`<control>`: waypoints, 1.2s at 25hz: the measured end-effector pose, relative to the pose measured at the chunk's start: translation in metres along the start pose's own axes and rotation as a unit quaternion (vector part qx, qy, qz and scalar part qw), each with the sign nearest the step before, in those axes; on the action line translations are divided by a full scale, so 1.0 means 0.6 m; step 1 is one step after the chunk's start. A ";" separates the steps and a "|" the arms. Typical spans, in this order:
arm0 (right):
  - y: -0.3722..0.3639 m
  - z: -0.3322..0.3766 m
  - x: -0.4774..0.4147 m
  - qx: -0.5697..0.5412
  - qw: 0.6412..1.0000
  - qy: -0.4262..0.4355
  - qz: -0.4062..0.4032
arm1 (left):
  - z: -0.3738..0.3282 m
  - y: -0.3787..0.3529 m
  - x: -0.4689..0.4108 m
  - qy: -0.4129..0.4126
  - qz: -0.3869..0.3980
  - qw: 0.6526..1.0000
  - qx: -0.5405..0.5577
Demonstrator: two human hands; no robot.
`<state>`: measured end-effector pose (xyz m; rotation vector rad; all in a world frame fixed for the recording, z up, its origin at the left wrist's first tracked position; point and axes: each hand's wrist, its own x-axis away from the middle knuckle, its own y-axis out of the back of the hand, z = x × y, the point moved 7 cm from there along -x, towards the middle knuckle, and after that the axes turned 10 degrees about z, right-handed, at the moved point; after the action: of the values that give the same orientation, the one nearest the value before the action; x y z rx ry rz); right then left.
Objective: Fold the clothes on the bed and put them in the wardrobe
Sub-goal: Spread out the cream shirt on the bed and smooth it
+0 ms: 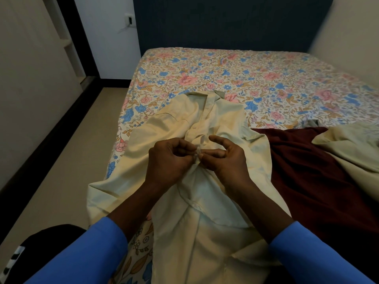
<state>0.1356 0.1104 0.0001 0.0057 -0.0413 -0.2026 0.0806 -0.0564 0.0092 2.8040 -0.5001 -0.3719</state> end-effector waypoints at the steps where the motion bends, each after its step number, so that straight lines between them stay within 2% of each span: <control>1: -0.002 0.002 -0.001 0.033 0.999 0.018 0.004 | 0.010 0.000 -0.001 0.026 -0.003 0.999 0.034; 5: -0.011 0.014 -0.003 0.148 0.986 0.074 0.010 | 0.038 -0.005 0.006 0.119 -0.018 0.974 0.190; 9: -0.006 0.008 -0.010 0.105 0.993 0.061 0.004 | 0.044 -0.021 0.020 0.159 -0.037 0.943 0.290; 13: 0.002 0.012 -0.005 0.097 0.993 0.064 -0.021 | 0.043 -0.036 0.015 0.190 0.009 0.905 0.379; 16: 0.001 0.031 0.007 0.156 0.981 0.101 -0.047 | 0.037 -0.043 0.013 0.174 0.026 0.916 0.360; 20: -0.014 0.030 0.013 0.175 0.977 0.113 -0.035 | 0.047 -0.037 0.016 0.162 -0.025 0.933 0.321; 23: -0.001 0.012 0.001 0.106 0.992 0.063 -0.032 | 0.046 -0.037 0.014 0.155 -0.022 0.937 0.312; 26: 0.002 -0.002 -0.004 -0.026 0.999 -0.020 -0.034 | 0.031 -0.042 0.007 0.128 0.030 0.944 0.302; 28: -0.004 -0.007 -0.006 -0.164 0.983 -0.087 0.001 | 0.025 -0.037 -0.005 0.099 0.070 0.958 0.261; 30: -0.010 0.001 -0.006 -0.208 0.970 -0.111 0.057 | 0.023 -0.026 -0.013 0.071 0.086 0.973 0.203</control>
<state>0.1309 0.1051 0.0005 -0.4383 -0.2216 -0.0934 0.0738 -0.0425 -0.0069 3.1089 -0.8628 -0.0325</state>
